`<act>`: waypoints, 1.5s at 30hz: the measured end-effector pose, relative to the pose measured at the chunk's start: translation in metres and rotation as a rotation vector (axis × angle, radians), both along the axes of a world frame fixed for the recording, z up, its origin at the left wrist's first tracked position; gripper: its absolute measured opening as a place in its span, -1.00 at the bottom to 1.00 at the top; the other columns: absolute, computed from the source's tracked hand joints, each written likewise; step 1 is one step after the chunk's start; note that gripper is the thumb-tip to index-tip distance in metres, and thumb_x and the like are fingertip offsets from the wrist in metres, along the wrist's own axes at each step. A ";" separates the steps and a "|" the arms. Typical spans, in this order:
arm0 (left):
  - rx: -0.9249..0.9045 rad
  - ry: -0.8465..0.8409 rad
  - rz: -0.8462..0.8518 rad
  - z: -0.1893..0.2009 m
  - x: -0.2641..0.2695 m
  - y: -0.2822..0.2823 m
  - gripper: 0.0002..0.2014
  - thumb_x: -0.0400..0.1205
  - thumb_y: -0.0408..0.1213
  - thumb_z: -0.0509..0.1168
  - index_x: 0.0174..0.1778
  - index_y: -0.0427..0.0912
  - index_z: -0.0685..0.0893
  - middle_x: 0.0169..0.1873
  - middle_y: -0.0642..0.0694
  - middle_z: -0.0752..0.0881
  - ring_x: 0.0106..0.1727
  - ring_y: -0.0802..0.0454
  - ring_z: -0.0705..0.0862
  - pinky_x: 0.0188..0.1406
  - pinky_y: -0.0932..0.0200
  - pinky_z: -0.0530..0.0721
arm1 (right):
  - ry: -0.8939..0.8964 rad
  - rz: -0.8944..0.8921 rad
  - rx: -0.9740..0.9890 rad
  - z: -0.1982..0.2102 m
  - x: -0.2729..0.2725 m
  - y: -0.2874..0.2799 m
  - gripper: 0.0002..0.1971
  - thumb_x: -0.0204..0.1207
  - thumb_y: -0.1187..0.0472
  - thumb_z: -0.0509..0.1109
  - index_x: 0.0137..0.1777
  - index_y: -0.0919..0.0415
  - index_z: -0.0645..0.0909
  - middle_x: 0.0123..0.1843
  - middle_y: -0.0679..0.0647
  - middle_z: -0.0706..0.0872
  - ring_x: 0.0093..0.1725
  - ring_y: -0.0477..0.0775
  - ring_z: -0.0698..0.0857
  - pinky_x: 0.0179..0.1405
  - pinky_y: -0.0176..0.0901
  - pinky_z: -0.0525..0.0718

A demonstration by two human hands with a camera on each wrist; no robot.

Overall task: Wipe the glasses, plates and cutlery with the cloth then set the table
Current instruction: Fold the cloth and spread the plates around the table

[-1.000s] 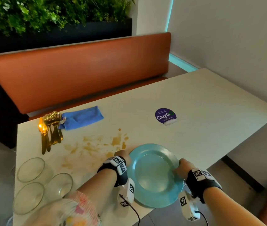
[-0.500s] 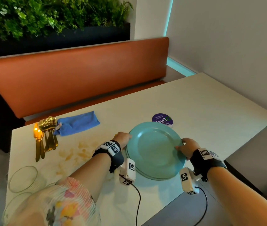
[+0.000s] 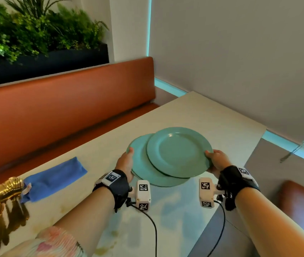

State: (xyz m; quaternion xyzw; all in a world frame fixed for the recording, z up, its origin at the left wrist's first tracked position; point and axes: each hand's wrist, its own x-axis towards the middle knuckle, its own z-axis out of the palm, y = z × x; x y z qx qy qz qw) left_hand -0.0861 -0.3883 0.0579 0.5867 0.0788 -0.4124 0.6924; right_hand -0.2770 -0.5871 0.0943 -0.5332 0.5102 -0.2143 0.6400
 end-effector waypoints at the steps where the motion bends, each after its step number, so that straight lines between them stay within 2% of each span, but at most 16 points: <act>1: 0.000 -0.018 0.023 -0.001 0.004 -0.005 -0.62 0.72 0.01 0.11 0.30 -0.17 0.53 0.16 -0.24 0.70 0.14 -0.25 0.71 0.22 -0.29 0.64 | -0.035 -0.050 0.018 0.001 -0.002 -0.006 -0.86 0.68 0.36 0.12 0.15 0.30 0.48 -0.25 0.20 0.60 -0.32 0.16 0.59 -0.59 -0.12 0.70; 4: 0.045 -0.099 0.100 0.000 0.020 -0.016 -0.56 0.72 0.04 0.08 0.39 -0.19 0.49 0.18 -0.23 0.69 0.15 -0.24 0.70 0.19 -0.18 0.68 | -0.114 -0.192 0.055 -0.001 -0.011 -0.030 -0.79 0.69 0.34 0.10 0.27 0.30 0.45 -0.24 0.19 0.58 -0.33 0.14 0.57 -0.71 -0.18 0.67; 6: 0.062 -0.143 0.171 0.002 0.033 -0.023 -0.55 0.72 0.02 0.07 0.43 -0.17 0.47 0.20 -0.23 0.67 0.16 -0.24 0.70 0.17 -0.14 0.69 | -0.133 -0.272 0.070 -0.009 -0.017 -0.048 -0.73 0.70 0.32 0.11 0.34 0.35 0.41 -0.23 0.18 0.57 -0.32 0.14 0.57 -0.45 -0.04 0.75; 8: 0.091 -0.178 0.235 0.003 0.043 -0.029 -0.55 0.72 0.03 0.06 0.44 -0.14 0.45 0.24 -0.21 0.66 0.18 -0.24 0.69 0.18 -0.14 0.68 | -0.122 -0.329 0.084 -0.021 -0.026 -0.064 -0.66 0.69 0.33 0.11 0.42 0.41 0.34 -0.12 0.21 0.61 -0.27 0.14 0.59 -0.06 0.17 0.64; 11: 0.105 -0.197 0.340 0.005 0.050 -0.040 -0.56 0.73 0.02 0.05 0.46 -0.10 0.42 0.27 -0.21 0.65 0.20 -0.24 0.68 0.18 -0.12 0.68 | -0.095 -0.418 0.136 -0.039 -0.039 -0.082 -0.63 0.69 0.35 0.11 0.47 0.38 0.32 0.34 0.35 0.57 0.03 0.25 0.61 0.15 0.25 0.54; 14: 0.107 -0.187 0.376 0.004 0.053 -0.051 -0.56 0.73 0.03 0.04 0.49 -0.06 0.41 0.27 -0.21 0.66 0.19 -0.21 0.69 0.14 -0.09 0.70 | -0.046 -0.481 0.190 -0.058 -0.047 -0.099 -0.63 0.68 0.35 0.13 0.47 0.40 0.32 0.44 0.38 0.49 0.36 0.37 0.54 0.27 0.33 0.52; 18: 0.116 -0.174 0.387 0.003 0.051 -0.070 -0.55 0.72 0.03 0.05 0.50 -0.05 0.40 0.27 -0.16 0.65 0.20 -0.19 0.68 0.16 -0.09 0.69 | -0.022 -0.535 0.251 -0.080 -0.052 -0.116 -0.63 0.67 0.33 0.17 0.45 0.37 0.33 0.42 0.38 0.52 0.36 0.39 0.55 0.20 0.35 0.55; 26: 0.147 -0.156 0.349 -0.007 0.036 -0.106 -0.55 0.72 0.05 0.04 0.49 -0.05 0.41 0.23 -0.17 0.68 0.17 -0.17 0.70 0.03 -0.02 0.71 | 0.009 -0.541 0.273 -0.105 -0.058 -0.139 -0.74 0.65 0.33 0.22 0.31 0.33 0.47 0.37 0.35 0.58 0.31 0.39 0.60 0.25 0.38 0.56; 28: 0.155 -0.151 0.341 -0.009 0.034 -0.111 -0.54 0.72 0.06 0.05 0.49 -0.04 0.41 0.24 -0.18 0.68 0.17 -0.17 0.70 0.03 -0.02 0.71 | 0.057 -0.547 0.266 -0.111 -0.062 -0.146 -0.67 0.62 0.28 0.27 0.34 0.38 0.47 0.35 0.36 0.59 0.29 0.40 0.62 0.26 0.36 0.57; 31: 0.156 -0.152 0.334 -0.010 0.029 -0.116 -0.54 0.71 0.07 0.05 0.49 -0.03 0.41 0.24 -0.17 0.67 0.18 -0.16 0.70 0.07 -0.03 0.71 | 0.144 -0.522 0.256 -0.112 -0.068 -0.153 -0.65 0.53 0.15 0.41 0.21 0.35 0.54 0.22 0.37 0.67 0.09 0.41 0.71 0.13 0.34 0.65; 33: 0.153 -0.152 0.327 -0.012 0.027 -0.119 -0.53 0.71 0.08 0.05 0.50 -0.03 0.40 0.25 -0.17 0.67 0.18 -0.17 0.70 0.10 -0.06 0.71 | 0.178 -0.485 0.230 -0.113 -0.073 -0.157 -0.69 0.50 0.11 0.44 0.11 0.28 0.54 0.03 0.30 0.68 -0.22 0.28 0.70 -0.14 0.15 0.70; 35: 0.154 -0.152 0.322 -0.013 0.025 -0.120 -0.53 0.71 0.08 0.06 0.50 -0.03 0.40 0.26 -0.17 0.67 0.19 -0.17 0.69 0.12 -0.07 0.70 | 0.189 -0.461 0.219 -0.115 -0.077 -0.163 -0.68 0.47 0.08 0.47 0.07 0.27 0.53 -0.05 0.25 0.65 -0.33 0.21 0.65 -0.22 0.06 0.68; 38: 0.157 -0.138 0.320 -0.017 0.020 -0.122 -0.52 0.70 0.10 0.06 0.51 -0.02 0.39 0.29 -0.17 0.65 0.20 -0.19 0.68 0.14 -0.10 0.70 | 0.223 -0.426 0.165 -0.117 -0.080 -0.168 -0.51 0.37 0.01 0.53 0.15 0.36 0.56 0.00 0.27 0.70 -0.14 0.28 0.72 0.07 0.19 0.71; 40: 0.151 -0.131 0.321 -0.017 0.016 -0.123 -0.51 0.70 0.09 0.07 0.51 -0.04 0.38 0.29 -0.17 0.64 0.21 -0.20 0.67 0.13 -0.08 0.69 | 0.230 -0.409 0.124 -0.121 -0.082 -0.176 -0.39 0.32 -0.02 0.55 0.25 0.36 0.52 0.08 0.29 0.70 -0.05 0.30 0.71 0.15 0.19 0.67; 43: 0.141 -0.121 0.313 -0.017 0.009 -0.127 -0.51 0.71 0.08 0.07 0.51 -0.07 0.38 0.29 -0.19 0.63 0.22 -0.20 0.67 0.14 -0.08 0.68 | 0.268 -0.398 0.113 -0.116 -0.082 -0.179 -0.19 0.33 -0.01 0.55 0.50 0.31 0.33 0.24 0.27 0.62 0.14 0.28 0.65 0.20 0.12 0.58; 45: 0.129 -0.115 0.315 -0.018 0.004 -0.128 -0.51 0.71 0.07 0.07 0.51 -0.09 0.38 0.31 -0.18 0.63 0.21 -0.19 0.66 0.14 -0.07 0.67 | 0.306 -0.353 0.064 -0.110 -0.080 -0.176 -0.18 0.39 0.03 0.52 0.57 0.27 0.22 0.43 0.28 0.50 0.36 0.30 0.54 0.35 0.12 0.48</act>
